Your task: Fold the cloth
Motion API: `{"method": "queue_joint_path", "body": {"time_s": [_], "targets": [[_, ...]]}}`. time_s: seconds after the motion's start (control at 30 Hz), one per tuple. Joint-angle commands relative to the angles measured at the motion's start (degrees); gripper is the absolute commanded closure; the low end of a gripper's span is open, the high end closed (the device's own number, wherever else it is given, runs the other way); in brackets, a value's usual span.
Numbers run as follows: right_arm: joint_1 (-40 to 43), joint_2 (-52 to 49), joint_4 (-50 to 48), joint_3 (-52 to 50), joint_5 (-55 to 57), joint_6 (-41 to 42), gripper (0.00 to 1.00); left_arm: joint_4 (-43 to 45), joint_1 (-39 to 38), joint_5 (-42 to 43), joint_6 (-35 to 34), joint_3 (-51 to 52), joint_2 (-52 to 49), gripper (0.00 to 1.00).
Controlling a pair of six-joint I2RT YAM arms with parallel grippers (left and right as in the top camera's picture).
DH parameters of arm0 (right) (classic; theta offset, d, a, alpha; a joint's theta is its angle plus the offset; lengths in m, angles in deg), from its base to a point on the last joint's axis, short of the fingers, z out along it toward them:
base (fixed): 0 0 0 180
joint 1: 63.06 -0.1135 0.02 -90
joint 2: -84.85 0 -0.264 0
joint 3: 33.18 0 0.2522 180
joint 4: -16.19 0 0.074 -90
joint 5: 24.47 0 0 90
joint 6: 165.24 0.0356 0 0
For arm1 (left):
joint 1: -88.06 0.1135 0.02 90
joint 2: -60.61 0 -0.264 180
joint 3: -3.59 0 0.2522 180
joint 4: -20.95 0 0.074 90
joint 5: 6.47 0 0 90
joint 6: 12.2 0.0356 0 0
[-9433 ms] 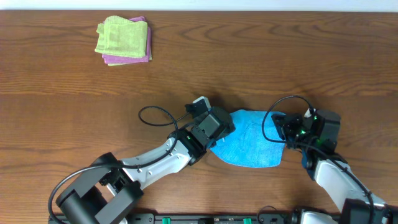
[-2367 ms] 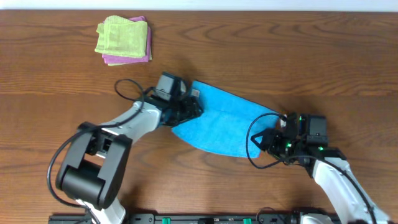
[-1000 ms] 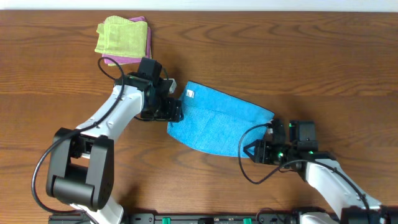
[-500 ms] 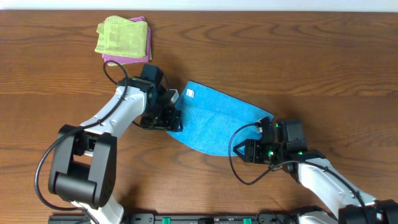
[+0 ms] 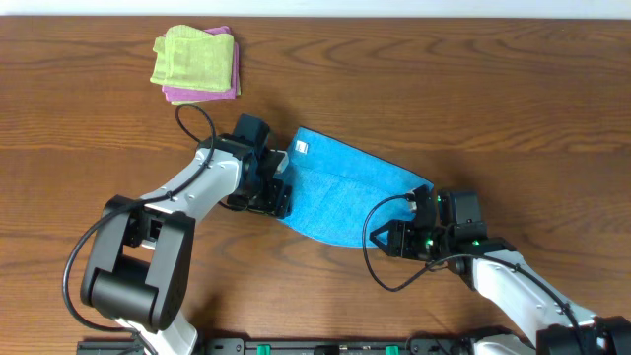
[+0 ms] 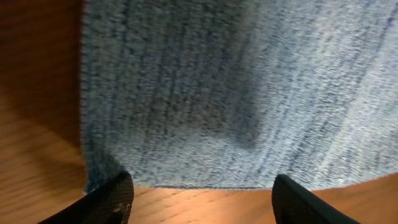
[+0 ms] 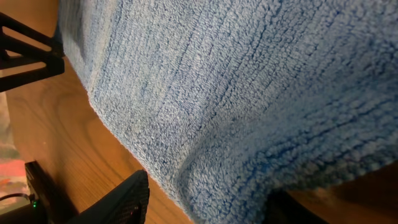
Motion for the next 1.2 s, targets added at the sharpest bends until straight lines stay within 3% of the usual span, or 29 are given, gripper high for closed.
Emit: {"method": "queue_joint_path", "body": {"time_s": [0.0,0.27,0.5,0.8,1.1,1.17], "targets": [[-0.55,-0.31,-0.07,-0.33,-1.27,0.72,0.48,-0.28,0.24,-7.74,-0.09,0.13,-0.68,0.26],[-0.55,-0.31,-0.04,-0.33,-1.27,0.70,0.47,-3.67,1.64,-15.74,-1.73,0.13,-0.68,0.23],[-0.55,-0.31,0.15,-0.33,-2.86,1.44,0.47,-1.88,2.40,-2.58,-2.43,0.13,-0.68,0.25],[-2.01,-0.31,0.24,-0.33,-5.22,6.10,0.52,-1.07,1.44,5.42,-4.15,0.15,-0.68,0.25],[-9.90,-0.31,-6.58,-2.27,1.77,16.72,0.54,-1.27,-6.21,5.27,-4.79,0.17,-0.68,0.25],[-10.54,-0.31,-7.19,-2.86,3.15,17.44,0.63,-1.31,-7.37,5.22,-5.20,0.17,-0.68,0.25]]}}
